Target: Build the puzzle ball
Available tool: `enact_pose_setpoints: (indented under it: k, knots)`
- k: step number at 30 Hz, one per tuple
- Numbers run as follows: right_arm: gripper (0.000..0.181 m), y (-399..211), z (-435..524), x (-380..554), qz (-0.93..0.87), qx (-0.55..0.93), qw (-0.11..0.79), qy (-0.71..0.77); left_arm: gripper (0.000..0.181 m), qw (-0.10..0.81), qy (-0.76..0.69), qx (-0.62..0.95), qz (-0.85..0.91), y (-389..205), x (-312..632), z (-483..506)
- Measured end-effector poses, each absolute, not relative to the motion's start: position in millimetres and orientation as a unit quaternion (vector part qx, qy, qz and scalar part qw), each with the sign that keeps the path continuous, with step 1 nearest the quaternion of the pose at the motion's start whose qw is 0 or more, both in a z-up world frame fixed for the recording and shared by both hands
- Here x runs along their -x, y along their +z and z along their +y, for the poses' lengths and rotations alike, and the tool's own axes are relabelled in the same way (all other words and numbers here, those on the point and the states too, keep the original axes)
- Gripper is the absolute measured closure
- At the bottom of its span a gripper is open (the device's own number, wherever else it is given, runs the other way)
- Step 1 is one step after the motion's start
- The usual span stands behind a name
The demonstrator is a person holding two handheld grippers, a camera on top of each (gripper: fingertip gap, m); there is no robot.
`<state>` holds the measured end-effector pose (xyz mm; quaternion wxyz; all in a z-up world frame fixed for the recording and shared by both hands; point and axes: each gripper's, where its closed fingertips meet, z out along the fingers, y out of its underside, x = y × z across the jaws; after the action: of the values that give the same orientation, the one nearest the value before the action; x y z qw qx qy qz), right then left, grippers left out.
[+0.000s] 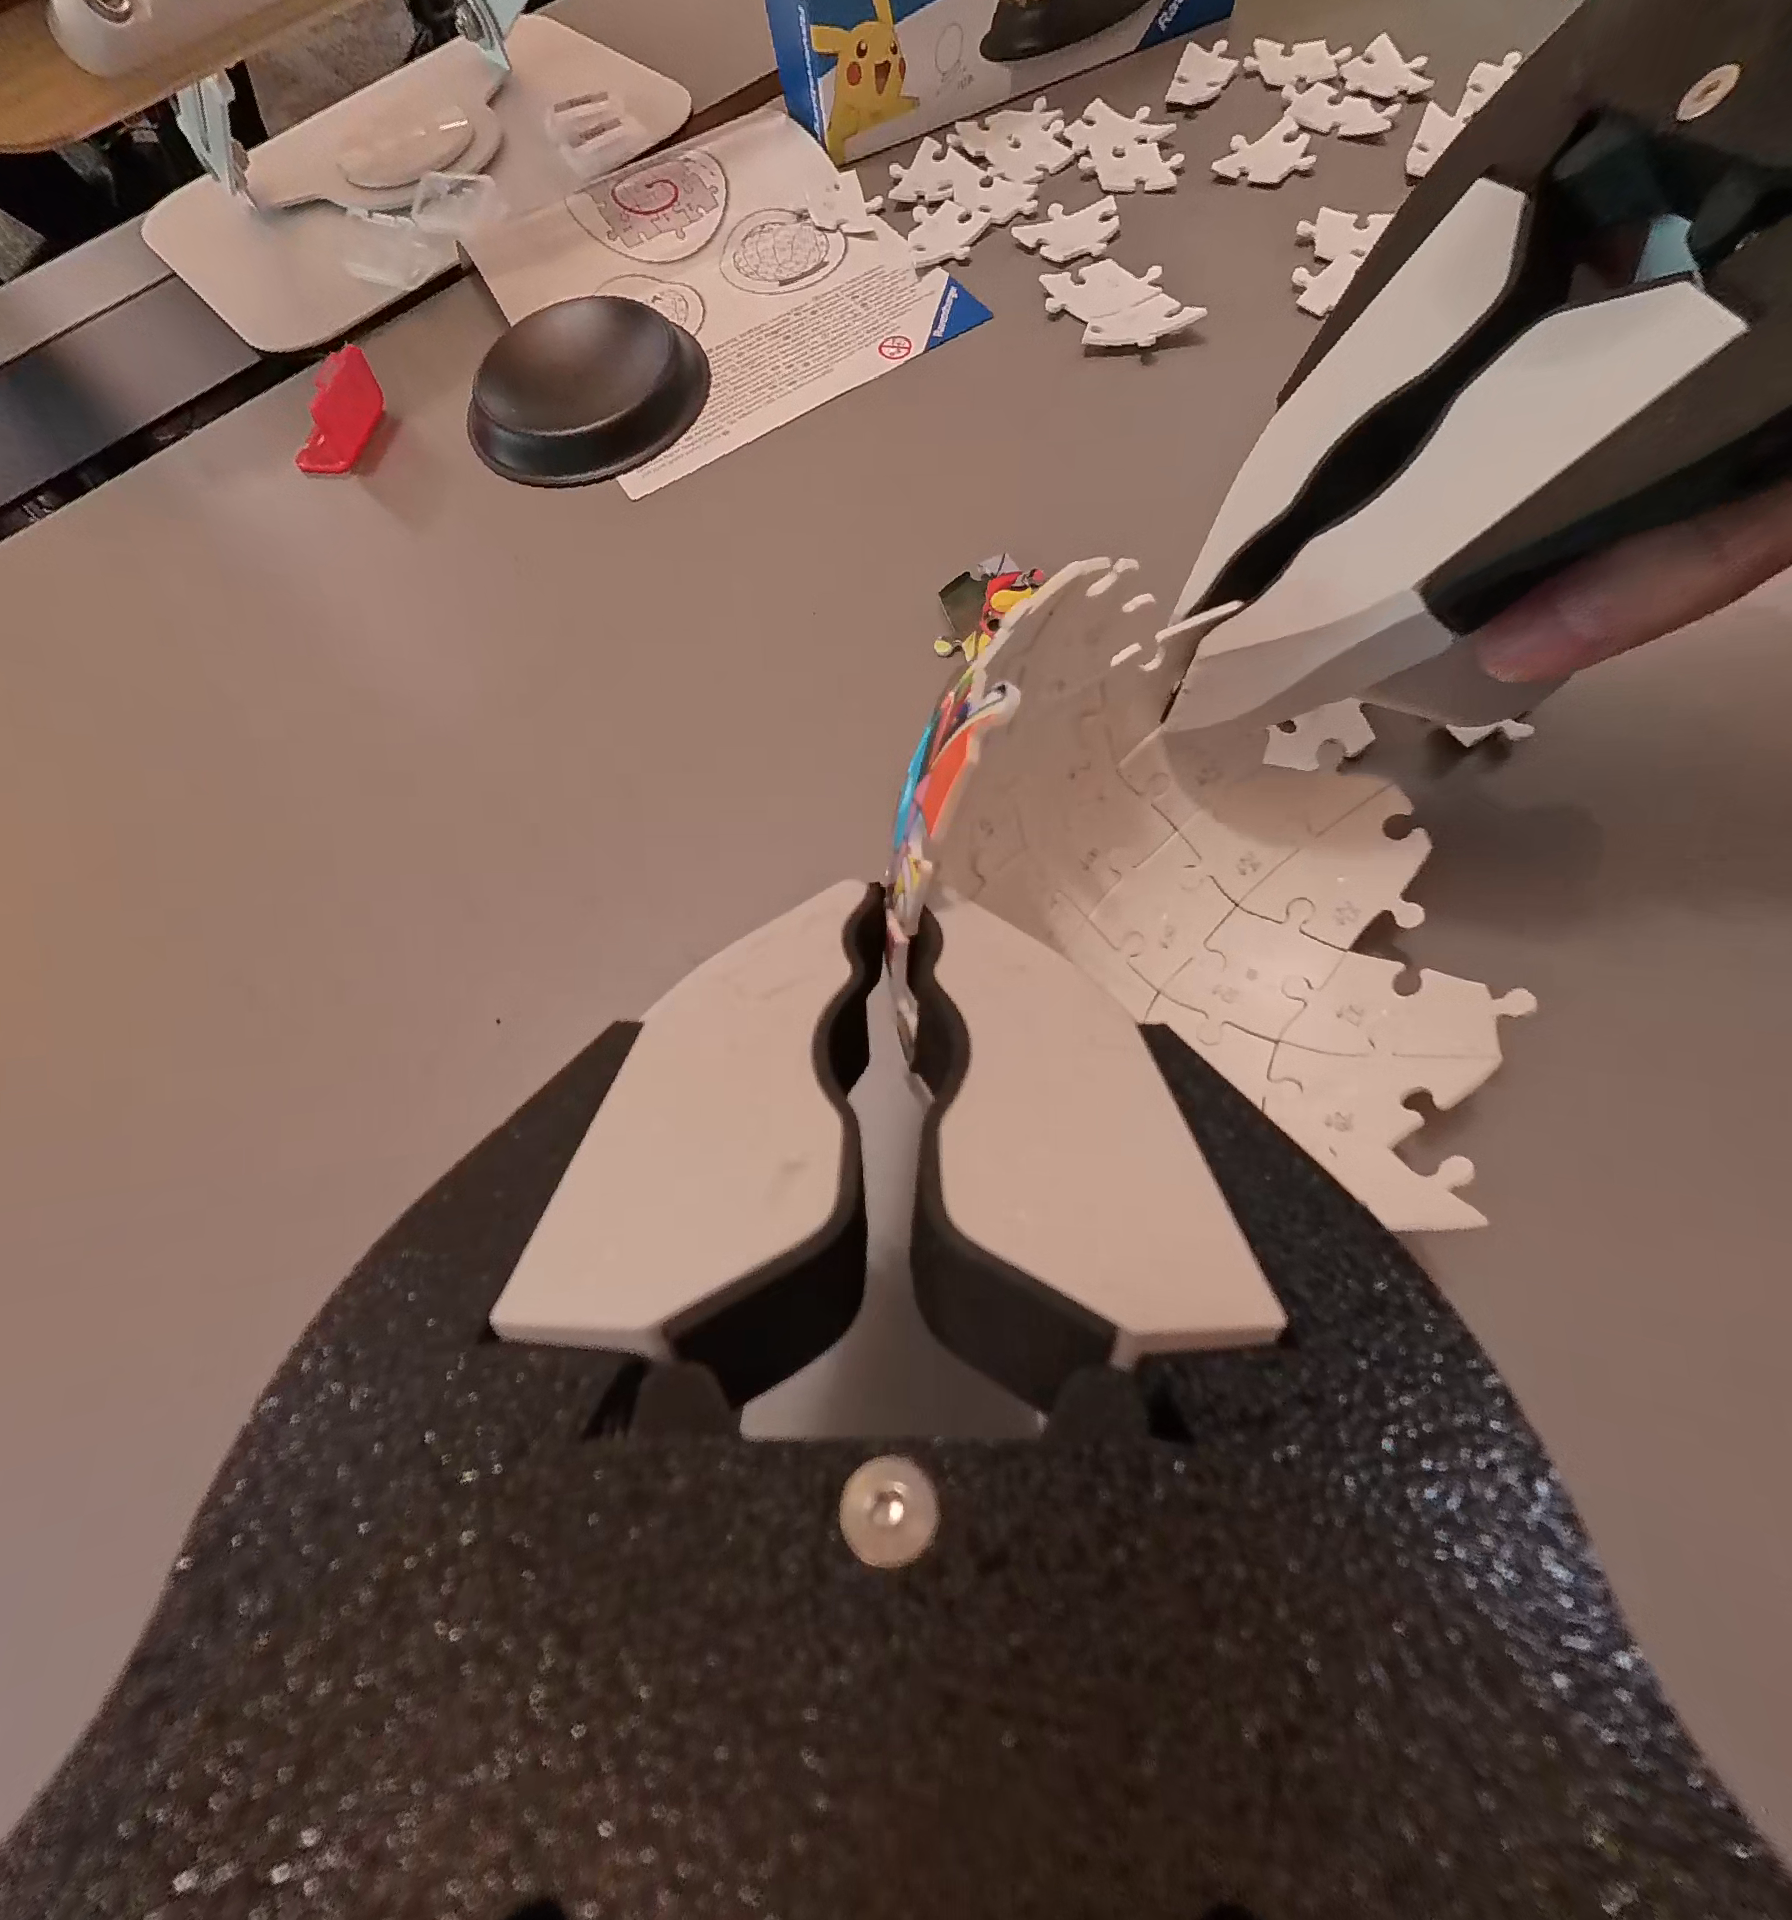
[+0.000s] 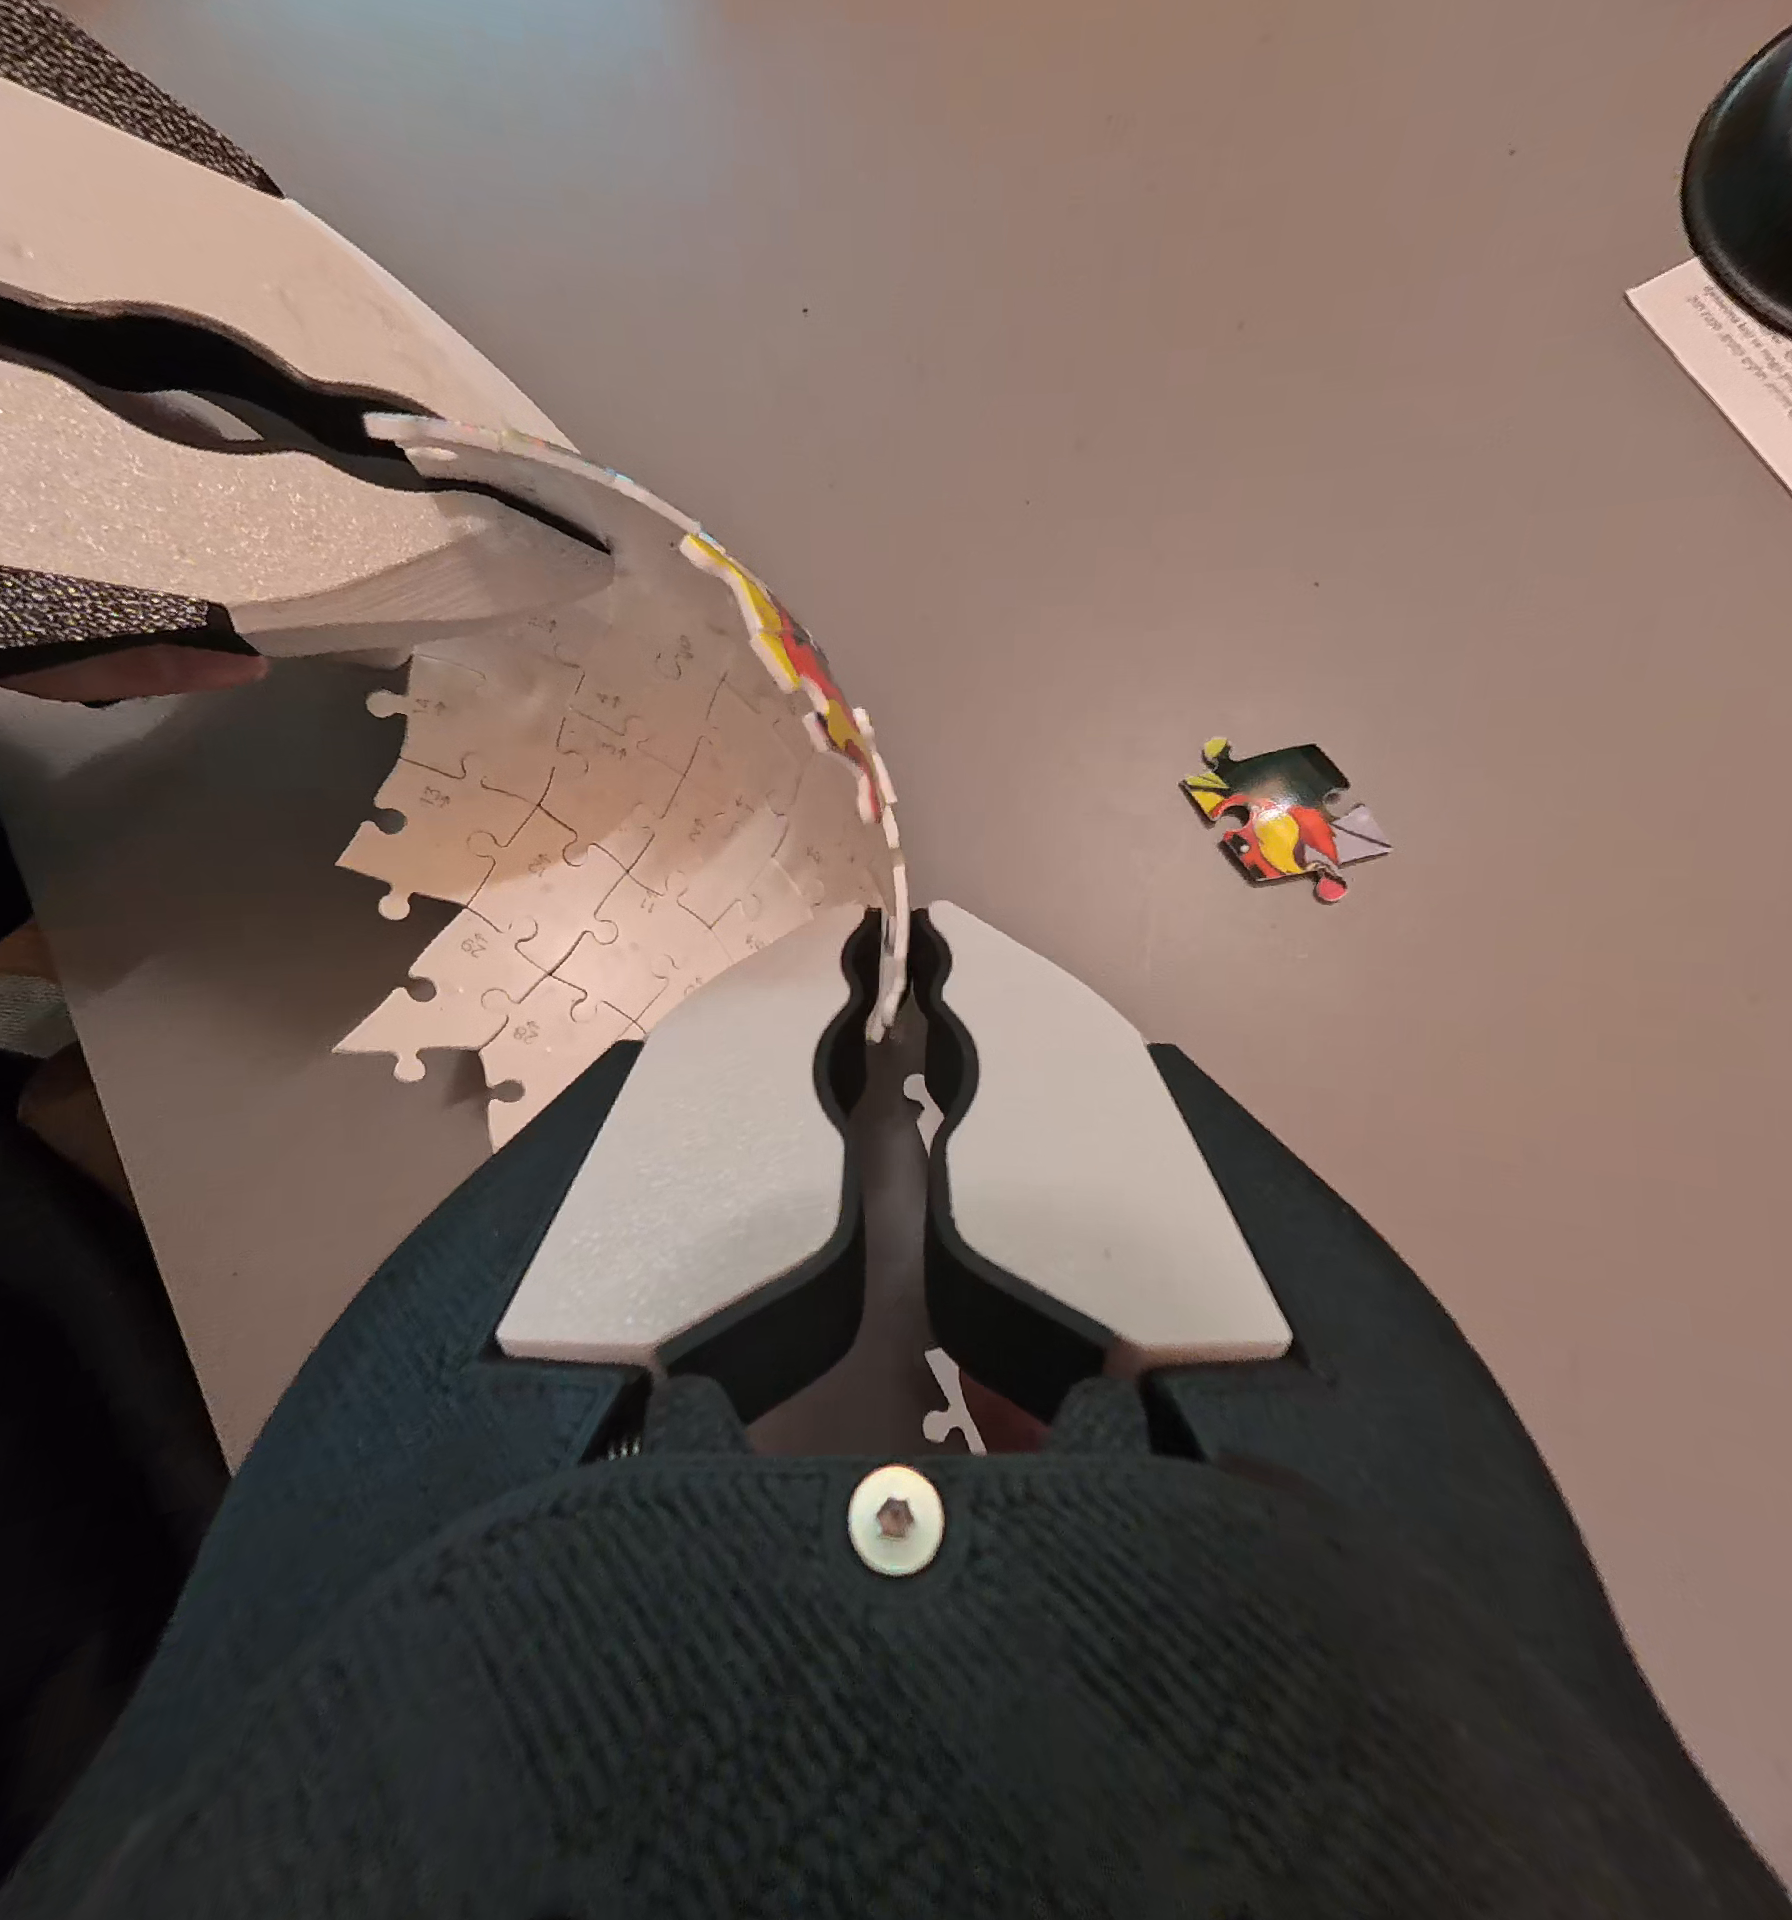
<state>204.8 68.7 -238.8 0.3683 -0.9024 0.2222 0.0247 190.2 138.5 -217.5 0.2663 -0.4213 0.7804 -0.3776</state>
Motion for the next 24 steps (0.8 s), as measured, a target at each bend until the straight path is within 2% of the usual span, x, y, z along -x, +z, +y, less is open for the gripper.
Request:
enact_pose_setpoints:
  k: [16,19,24]
  knots:
    - [0.177,-236,72,-205,0.232,0.895,0.38,0.034,0.179,0.272,-0.388,0.427,0.771,-216,-193,142]
    - [0.165,-231,70,-204,0.229,0.891,0.39,0.033,0.179,0.273,-0.384,0.425,0.773,-216,-192,142]
    - [0.164,-225,62,-202,0.207,0.897,0.389,0.023,0.179,0.273,-0.385,0.424,0.773,-216,-192,142]
